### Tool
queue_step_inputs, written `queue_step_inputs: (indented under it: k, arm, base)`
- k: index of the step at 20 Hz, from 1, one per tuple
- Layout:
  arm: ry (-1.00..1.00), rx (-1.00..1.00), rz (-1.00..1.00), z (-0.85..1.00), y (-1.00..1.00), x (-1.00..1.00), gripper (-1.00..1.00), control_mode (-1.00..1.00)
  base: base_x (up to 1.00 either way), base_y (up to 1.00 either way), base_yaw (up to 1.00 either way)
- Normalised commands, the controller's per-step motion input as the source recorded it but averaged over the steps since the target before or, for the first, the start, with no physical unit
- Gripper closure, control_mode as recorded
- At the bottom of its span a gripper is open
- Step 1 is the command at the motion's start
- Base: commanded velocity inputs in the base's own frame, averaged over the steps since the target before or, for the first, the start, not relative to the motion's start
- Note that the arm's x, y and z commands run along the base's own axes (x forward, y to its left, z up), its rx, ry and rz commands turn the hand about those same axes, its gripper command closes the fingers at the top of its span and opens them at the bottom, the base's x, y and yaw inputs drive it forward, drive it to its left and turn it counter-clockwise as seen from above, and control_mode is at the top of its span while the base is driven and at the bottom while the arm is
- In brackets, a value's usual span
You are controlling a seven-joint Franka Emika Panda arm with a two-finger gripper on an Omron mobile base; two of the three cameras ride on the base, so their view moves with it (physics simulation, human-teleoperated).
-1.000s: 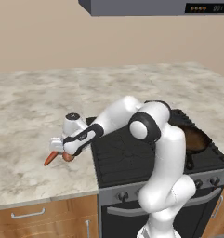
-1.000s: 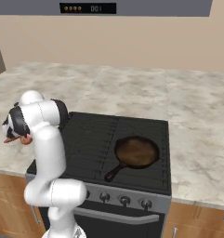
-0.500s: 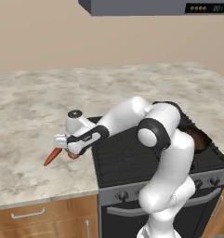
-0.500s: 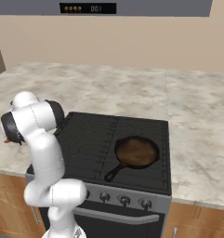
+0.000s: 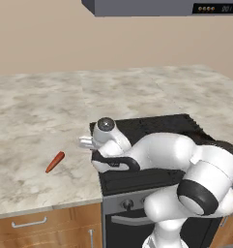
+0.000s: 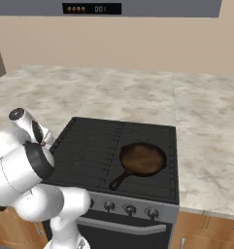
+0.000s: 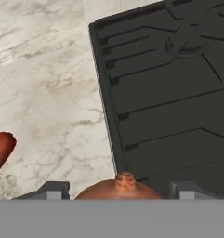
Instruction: Put the onion and carrot in the pan. Then turn on the front right burner and set the heat to medium.
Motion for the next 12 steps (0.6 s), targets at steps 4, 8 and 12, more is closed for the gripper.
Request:
queue_step_inputs:
  k: [4, 8, 12]
  arm:
    - [-0.07, 0.12, -0.1, 0.77, -1.0, -0.1, 1.0, -1.0]
    - [0.0, 0.19, -0.1, 0.64, -0.99, -0.07, 1.0, -1.0]
    - [0.05, 0.13, -0.2, 0.34, -1.0, -0.16, 1.0, -1.0]
  base:
    - [0.0, 0.0, 0.0]
    - [0.0, 0.0, 0.0]
    - [0.0, 0.0, 0.0]
